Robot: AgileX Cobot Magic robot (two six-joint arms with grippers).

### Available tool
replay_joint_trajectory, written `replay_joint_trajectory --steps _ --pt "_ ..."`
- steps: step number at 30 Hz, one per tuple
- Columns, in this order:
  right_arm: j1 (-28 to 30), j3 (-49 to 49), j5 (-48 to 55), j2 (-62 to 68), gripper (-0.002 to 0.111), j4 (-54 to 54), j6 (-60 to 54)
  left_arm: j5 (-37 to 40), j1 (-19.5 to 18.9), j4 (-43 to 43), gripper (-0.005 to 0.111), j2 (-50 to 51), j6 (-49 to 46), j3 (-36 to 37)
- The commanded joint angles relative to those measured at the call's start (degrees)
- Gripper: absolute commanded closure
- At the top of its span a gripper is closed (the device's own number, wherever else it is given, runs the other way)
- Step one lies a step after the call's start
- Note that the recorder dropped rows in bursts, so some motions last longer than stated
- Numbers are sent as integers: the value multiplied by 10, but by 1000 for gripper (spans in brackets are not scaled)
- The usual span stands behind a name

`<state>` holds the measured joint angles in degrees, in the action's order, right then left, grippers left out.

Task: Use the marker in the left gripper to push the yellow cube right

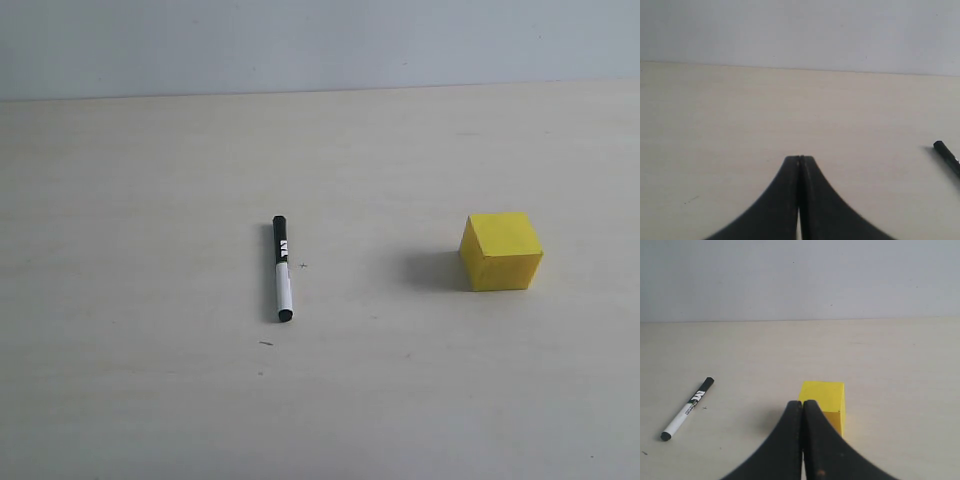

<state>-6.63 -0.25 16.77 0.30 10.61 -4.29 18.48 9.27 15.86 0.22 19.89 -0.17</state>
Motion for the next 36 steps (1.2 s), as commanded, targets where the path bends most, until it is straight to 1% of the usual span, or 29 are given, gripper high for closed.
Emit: replay_joint_trajectory --steps 1,2,18,20,26,29,36 --pt "-1 3 -4 -3 108 -1 -1 17 -1 -2 106 -2 20 2" --pt "-1 3 -4 -3 108 -1 -1 27 -1 -2 106 -2 20 2" --pt "-1 3 -4 -3 108 -1 -1 27 -3 1 106 -2 16 2" --pt "-1 3 -4 -3 108 -1 -1 27 -13 1 106 -2 16 2" --pt "-1 3 -4 -3 108 -1 -1 27 -66 1 106 -2 16 2" --pt "-1 3 -4 -3 108 -1 -1 27 -83 1 106 -2 16 2" --pt "-1 3 -4 -3 108 -1 -1 27 -87 1 106 -2 16 2"
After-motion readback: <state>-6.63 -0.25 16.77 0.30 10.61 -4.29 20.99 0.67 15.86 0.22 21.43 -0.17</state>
